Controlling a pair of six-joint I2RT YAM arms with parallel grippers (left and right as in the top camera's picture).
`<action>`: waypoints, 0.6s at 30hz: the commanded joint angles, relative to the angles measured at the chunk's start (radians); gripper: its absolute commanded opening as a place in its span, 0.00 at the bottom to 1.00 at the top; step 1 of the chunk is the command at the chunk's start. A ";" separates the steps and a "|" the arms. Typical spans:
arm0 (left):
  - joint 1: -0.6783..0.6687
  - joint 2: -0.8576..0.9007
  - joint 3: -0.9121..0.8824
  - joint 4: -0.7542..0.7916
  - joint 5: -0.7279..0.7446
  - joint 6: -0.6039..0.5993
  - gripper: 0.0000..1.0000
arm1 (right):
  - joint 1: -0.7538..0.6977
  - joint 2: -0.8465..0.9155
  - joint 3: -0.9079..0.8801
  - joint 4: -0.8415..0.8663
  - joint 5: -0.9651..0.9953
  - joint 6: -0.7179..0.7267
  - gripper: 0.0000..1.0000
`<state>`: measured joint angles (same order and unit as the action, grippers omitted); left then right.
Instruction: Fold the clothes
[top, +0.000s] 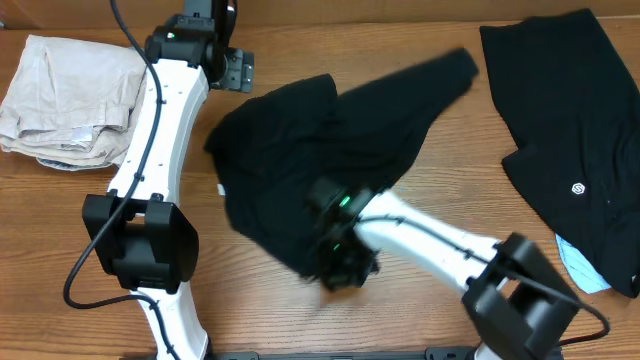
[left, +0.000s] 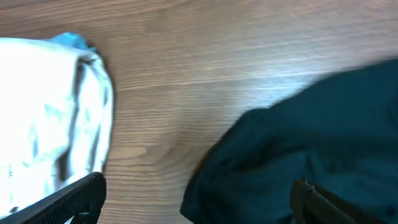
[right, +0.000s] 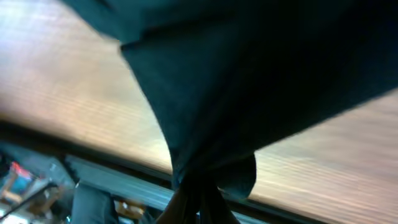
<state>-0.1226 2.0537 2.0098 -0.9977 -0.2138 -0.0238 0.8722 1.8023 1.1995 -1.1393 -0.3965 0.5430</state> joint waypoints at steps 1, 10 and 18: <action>0.047 -0.002 0.024 0.021 -0.056 0.002 0.97 | 0.106 -0.039 0.024 0.048 -0.114 0.064 0.04; 0.151 -0.002 0.024 0.043 -0.051 0.002 1.00 | 0.182 -0.065 0.205 -0.048 0.069 0.070 0.26; 0.142 -0.002 0.024 0.016 0.082 0.002 1.00 | -0.185 -0.136 0.258 -0.038 0.245 0.026 0.68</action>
<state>0.0319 2.0537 2.0098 -0.9718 -0.2226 -0.0238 0.8398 1.7157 1.4326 -1.1851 -0.2695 0.5961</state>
